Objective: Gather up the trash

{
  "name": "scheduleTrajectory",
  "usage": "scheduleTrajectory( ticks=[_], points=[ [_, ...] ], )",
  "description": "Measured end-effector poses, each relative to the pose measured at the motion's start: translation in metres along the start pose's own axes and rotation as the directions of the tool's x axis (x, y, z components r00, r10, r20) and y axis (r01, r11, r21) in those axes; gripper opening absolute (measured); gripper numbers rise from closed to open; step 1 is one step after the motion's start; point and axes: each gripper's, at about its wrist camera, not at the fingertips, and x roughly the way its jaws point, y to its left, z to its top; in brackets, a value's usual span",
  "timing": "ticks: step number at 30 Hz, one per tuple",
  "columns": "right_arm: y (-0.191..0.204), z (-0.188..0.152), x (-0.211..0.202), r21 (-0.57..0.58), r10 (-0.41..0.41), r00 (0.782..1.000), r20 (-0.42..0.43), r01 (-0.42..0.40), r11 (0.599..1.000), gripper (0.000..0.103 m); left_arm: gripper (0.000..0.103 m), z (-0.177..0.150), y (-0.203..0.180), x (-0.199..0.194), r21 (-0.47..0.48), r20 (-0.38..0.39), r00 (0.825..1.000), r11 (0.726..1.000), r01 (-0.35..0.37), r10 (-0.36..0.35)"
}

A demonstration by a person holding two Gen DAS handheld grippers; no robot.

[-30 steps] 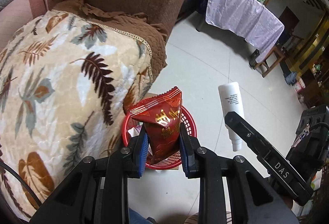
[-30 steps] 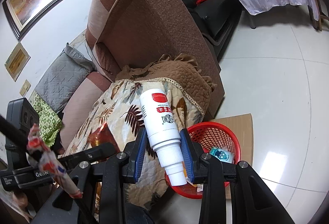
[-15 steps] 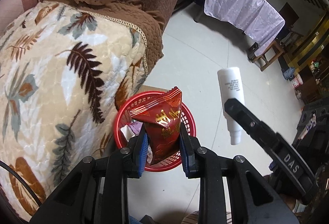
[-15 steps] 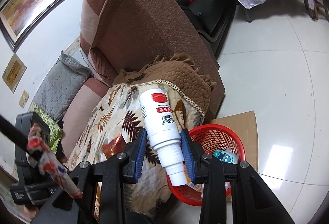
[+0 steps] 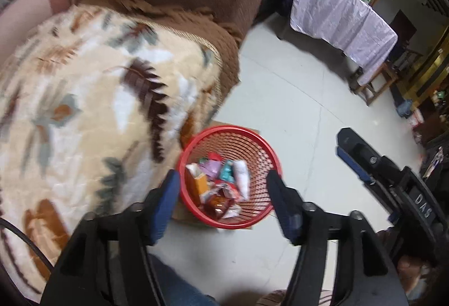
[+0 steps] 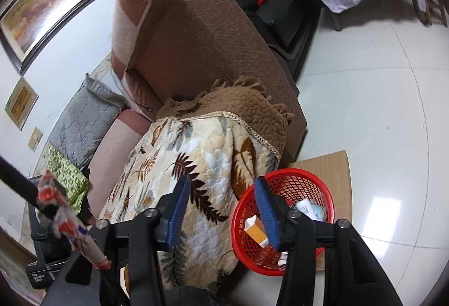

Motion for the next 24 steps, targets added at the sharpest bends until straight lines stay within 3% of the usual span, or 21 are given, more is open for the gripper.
scheduleTrajectory(
  ticks=[6, 8, 11, 15, 18, 24],
  points=[
    [0.031, -0.010, -0.027, -0.086, -0.038, 0.999, 0.020, 0.039, 0.996, 0.070, 0.073, -0.025, 0.002, -0.049, 0.029, 0.081, 0.990, 0.992, -0.119, 0.116],
    [0.043, -0.015, -0.038, -0.115, -0.066, 0.997, 0.032, 0.070, 0.991, 0.073, 0.073, -0.039, 0.005, -0.078, 0.014, 0.159, 0.972, 0.984, -0.179, 0.175],
    [0.060, -0.025, -0.052, -0.180, -0.108, 0.994, 0.027, 0.111, 0.977, 0.074, 0.073, -0.053, 0.006, -0.112, -0.003, 0.224, 0.953, 0.978, -0.209, 0.204],
    [0.077, -0.036, -0.071, -0.259, -0.153, 0.987, 0.049, 0.160, 0.952, 0.077, 0.082, -0.064, 0.004, -0.149, -0.022, 0.293, 0.933, 0.977, -0.214, 0.211],
    [0.080, -0.039, -0.083, -0.265, -0.153, 0.986, 0.063, 0.164, 0.950, 0.078, 0.082, -0.070, -0.001, -0.167, -0.033, 0.330, 0.919, 0.975, -0.219, 0.217],
    [0.085, -0.043, -0.099, -0.272, -0.164, 0.983, 0.082, 0.181, 0.945, 0.079, 0.082, -0.076, -0.012, -0.184, -0.014, 0.335, 0.927, 0.984, -0.176, 0.171]
  ],
)
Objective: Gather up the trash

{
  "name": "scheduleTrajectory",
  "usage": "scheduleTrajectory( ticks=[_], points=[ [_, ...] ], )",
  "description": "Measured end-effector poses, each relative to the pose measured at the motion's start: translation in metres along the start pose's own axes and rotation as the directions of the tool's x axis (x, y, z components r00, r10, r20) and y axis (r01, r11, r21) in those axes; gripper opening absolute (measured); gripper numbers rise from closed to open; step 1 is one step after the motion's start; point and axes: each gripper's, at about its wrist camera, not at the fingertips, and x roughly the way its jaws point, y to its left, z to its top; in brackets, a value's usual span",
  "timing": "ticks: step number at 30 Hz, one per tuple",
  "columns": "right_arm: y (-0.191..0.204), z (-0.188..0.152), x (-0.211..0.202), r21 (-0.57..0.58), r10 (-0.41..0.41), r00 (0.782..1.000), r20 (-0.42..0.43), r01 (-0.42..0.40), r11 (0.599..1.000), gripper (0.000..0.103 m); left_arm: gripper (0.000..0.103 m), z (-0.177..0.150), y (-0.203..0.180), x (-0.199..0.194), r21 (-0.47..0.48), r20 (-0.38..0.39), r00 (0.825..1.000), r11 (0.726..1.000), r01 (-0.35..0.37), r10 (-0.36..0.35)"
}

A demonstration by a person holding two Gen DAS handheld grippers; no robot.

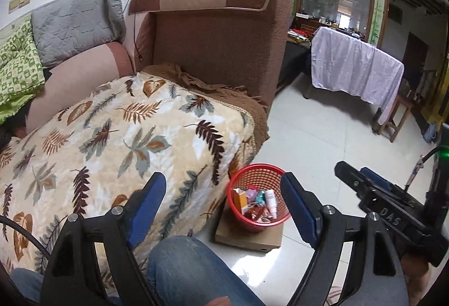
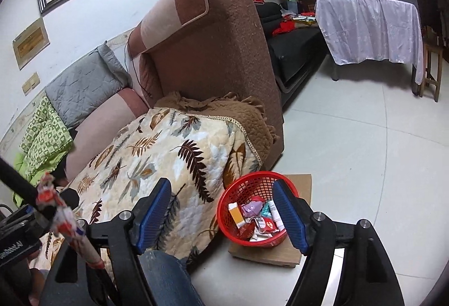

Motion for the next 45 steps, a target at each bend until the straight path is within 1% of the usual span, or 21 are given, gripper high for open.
scheduleTrajectory(
  ticks=[7, 20, 27, 30, 33, 45],
  points=[
    [0.0001, -0.0034, -0.0056, -0.009, -0.011, 1.000, -0.002, 0.011, 1.000, 0.080, 0.083, -0.0013, -0.0079, -0.0073, 0.001, 0.006, 1.000, 1.000, -0.011, 0.011],
    [-0.0010, -0.0049, -0.0048, -0.006, -0.023, 1.000, -0.004, 0.023, 1.000, 0.081, 0.083, -0.0022, -0.0063, -0.0017, -0.002, -0.022, 0.999, 1.000, -0.027, 0.027],
    [-0.0015, -0.0048, -0.0036, -0.001, -0.025, 1.000, -0.001, 0.025, 1.000, 0.081, 0.083, -0.0018, -0.0053, -0.0010, -0.002, -0.022, 0.999, 1.000, -0.030, 0.030],
    [-0.0012, -0.0046, -0.0031, -0.006, -0.034, 0.999, -0.003, 0.034, 0.999, 0.082, 0.083, -0.0016, -0.0048, -0.0009, -0.004, -0.024, 0.999, 1.000, -0.030, 0.030],
    [-0.0005, -0.0041, -0.0021, -0.012, -0.040, 0.999, -0.007, 0.040, 0.999, 0.087, 0.083, -0.0017, -0.0042, -0.0008, -0.005, -0.023, 0.999, 1.000, -0.029, 0.029],
    [-0.0001, -0.0031, -0.0003, -0.017, -0.058, 0.998, -0.014, 0.058, 0.998, 0.091, 0.083, -0.0031, -0.0018, -0.0001, -0.010, -0.028, 0.999, 0.999, -0.037, 0.037]
  ],
)
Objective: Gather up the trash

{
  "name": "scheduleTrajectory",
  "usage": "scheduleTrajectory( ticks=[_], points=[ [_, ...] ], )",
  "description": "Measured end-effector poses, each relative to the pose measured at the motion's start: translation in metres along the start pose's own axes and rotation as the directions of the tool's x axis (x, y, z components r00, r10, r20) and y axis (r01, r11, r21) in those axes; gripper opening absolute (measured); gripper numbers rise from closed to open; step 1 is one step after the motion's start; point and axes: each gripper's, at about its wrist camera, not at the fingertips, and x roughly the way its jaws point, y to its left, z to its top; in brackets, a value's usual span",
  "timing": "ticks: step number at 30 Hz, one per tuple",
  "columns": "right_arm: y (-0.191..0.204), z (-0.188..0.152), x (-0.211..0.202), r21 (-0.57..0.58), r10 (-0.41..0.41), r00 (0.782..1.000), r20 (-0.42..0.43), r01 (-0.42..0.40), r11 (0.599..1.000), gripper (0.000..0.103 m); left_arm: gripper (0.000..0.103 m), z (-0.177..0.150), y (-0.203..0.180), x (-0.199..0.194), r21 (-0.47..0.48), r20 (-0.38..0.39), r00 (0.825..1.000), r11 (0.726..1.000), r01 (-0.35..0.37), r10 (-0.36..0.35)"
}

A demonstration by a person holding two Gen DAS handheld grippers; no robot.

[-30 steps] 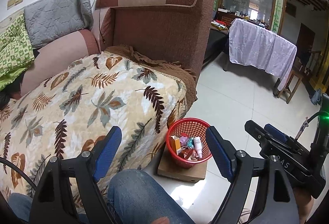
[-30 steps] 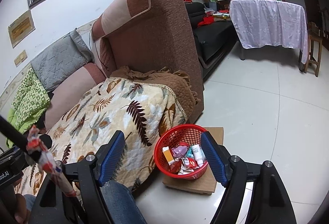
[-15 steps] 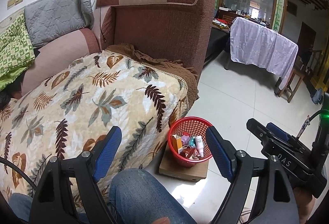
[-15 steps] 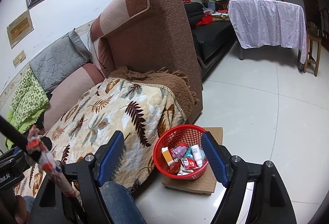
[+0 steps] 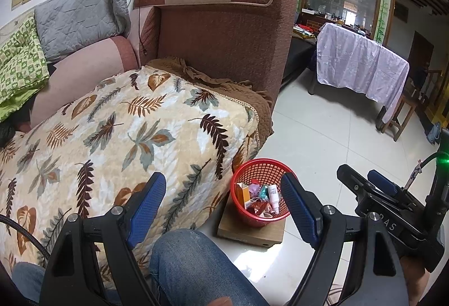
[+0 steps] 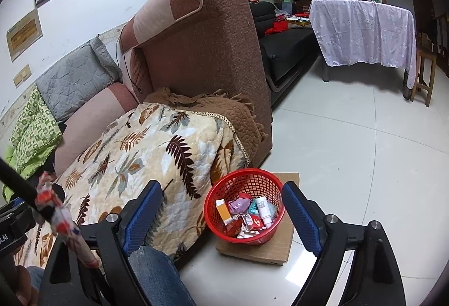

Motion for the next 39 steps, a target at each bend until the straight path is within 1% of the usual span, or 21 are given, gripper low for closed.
scheduleTrajectory(
  ticks=[39],
  points=[
    [-0.0047, -0.0002, 0.0004, 0.010, -0.010, 1.000, -0.004, 0.010, 1.000, 0.092, 0.083, -0.0039, -0.0044, 0.0059, 0.006, -0.029, 1.000, 1.000, 0.000, 0.000]
  ],
)
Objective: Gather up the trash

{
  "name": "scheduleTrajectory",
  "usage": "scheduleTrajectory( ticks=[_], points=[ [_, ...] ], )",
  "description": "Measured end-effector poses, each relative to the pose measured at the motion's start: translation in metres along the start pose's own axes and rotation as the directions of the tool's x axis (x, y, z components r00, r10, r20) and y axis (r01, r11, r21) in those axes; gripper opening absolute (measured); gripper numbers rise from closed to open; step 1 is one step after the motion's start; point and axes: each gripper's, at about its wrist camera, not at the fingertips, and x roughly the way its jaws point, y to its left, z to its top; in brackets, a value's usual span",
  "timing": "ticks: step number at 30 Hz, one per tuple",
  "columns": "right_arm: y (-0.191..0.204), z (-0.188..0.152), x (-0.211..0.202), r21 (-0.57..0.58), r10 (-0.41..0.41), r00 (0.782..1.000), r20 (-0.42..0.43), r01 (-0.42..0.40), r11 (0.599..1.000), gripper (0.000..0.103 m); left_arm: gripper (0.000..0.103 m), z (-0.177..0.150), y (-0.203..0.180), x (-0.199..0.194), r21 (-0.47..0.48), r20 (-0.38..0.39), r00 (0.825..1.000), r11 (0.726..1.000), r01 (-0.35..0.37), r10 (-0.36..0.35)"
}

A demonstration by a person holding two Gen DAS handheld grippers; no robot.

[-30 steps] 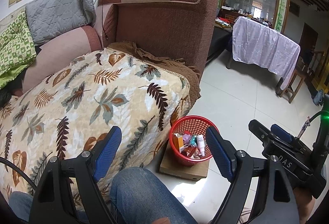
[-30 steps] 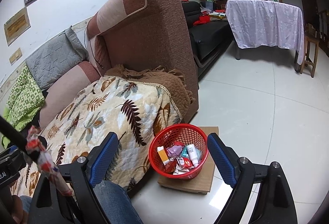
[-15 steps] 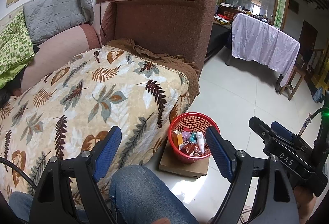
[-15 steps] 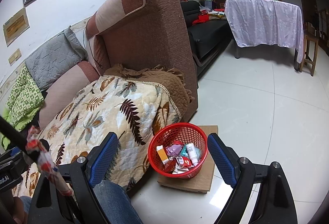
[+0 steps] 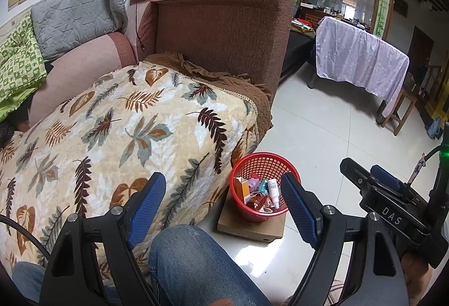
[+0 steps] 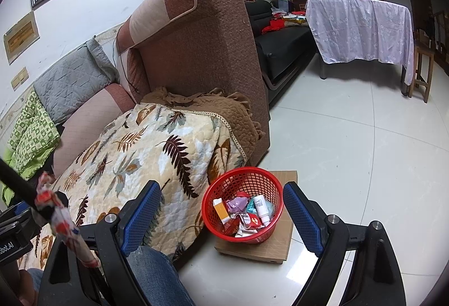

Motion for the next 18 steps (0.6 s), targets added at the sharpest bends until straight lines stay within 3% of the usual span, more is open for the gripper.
scheduleTrajectory(
  ticks=[11, 18],
  points=[
    [-0.002, -0.002, 0.000, 0.002, -0.003, 1.000, -0.002, 0.003, 1.000, 0.092, 0.083, 0.000, 0.001, 0.002, -0.004, -0.003, 1.000, 1.000, 0.008, -0.008],
    [0.000, -0.004, 0.004, 0.011, -0.012, 1.000, -0.006, 0.012, 1.000, 0.093, 0.083, -0.003, 0.021, 0.011, -0.060, -0.033, 0.997, 0.996, 0.066, -0.068]
  ],
)
